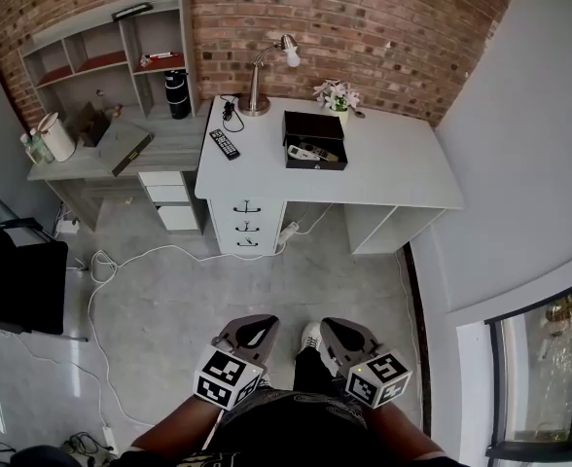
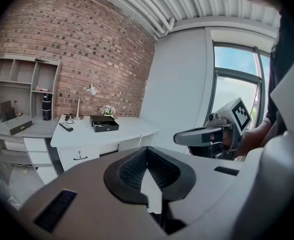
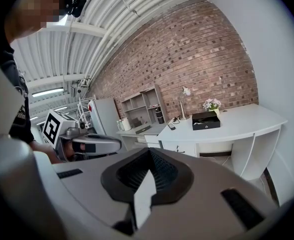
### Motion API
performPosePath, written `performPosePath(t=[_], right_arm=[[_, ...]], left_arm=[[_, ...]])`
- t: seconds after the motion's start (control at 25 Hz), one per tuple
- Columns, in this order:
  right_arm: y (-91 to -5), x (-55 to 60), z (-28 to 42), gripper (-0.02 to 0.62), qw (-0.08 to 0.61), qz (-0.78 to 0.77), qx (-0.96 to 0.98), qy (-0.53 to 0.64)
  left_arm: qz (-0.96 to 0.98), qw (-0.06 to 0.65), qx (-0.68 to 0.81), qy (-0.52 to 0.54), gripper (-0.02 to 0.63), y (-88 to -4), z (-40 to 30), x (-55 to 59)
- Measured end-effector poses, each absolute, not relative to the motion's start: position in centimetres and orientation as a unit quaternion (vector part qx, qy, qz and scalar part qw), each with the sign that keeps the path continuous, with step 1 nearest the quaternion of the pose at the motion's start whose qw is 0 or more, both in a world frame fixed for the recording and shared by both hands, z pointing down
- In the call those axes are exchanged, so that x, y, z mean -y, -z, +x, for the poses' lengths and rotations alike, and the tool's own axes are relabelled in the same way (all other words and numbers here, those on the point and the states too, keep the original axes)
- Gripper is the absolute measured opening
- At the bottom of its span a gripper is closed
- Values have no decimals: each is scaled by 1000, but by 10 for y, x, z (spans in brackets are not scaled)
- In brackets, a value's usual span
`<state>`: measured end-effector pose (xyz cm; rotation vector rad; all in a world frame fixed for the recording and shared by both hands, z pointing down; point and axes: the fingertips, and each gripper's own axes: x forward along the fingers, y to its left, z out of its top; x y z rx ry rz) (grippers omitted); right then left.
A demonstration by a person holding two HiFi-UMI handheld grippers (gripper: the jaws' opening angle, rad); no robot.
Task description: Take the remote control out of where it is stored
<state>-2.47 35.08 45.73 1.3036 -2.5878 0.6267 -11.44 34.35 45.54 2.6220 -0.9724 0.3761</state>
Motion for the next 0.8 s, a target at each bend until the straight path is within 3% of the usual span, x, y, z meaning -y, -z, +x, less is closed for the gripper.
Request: performPosePath(t=[0.8], right_arm=[[-453,-261,20,3,63,414,883,-212]], left_arm=[[906,150,371,-139,6,-449,-67,-261]])
